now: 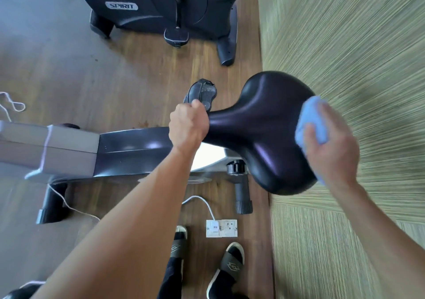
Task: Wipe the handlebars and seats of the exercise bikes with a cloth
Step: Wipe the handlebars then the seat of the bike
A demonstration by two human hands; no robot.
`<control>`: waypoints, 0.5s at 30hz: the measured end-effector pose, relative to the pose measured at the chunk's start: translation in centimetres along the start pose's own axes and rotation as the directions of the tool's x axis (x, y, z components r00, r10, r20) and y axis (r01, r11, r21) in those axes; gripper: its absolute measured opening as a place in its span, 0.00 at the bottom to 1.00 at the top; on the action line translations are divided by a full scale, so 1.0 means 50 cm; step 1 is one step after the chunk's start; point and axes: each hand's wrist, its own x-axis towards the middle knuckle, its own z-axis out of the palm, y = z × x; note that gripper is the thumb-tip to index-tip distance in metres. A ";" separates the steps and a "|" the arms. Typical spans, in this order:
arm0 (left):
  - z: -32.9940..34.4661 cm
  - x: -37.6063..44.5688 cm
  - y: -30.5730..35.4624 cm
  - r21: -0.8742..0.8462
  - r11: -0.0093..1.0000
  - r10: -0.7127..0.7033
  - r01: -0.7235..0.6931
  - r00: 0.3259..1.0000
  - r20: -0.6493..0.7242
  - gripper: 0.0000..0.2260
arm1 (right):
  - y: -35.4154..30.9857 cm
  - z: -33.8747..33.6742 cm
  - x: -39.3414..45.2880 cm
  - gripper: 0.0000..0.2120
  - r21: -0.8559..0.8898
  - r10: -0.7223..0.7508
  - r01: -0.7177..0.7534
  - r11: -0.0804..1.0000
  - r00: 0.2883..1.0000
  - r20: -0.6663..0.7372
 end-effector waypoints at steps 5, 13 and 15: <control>0.005 0.005 0.004 0.001 1.000 -0.002 0.002 1.000 -0.016 0.17 | -0.115 0.067 0.083 0.25 -0.095 -0.018 0.016 0.995 1.000 -0.019; 0.008 0.018 -0.001 0.029 1.000 -0.010 0.011 0.999 -0.046 0.17 | -0.055 0.004 -0.049 0.24 0.092 -0.501 0.492 0.866 0.853 0.147; 0.013 0.021 -0.002 0.038 0.999 -0.008 0.010 0.999 -0.049 0.16 | -0.022 -0.002 0.009 0.25 0.006 -0.161 0.160 0.987 0.985 0.068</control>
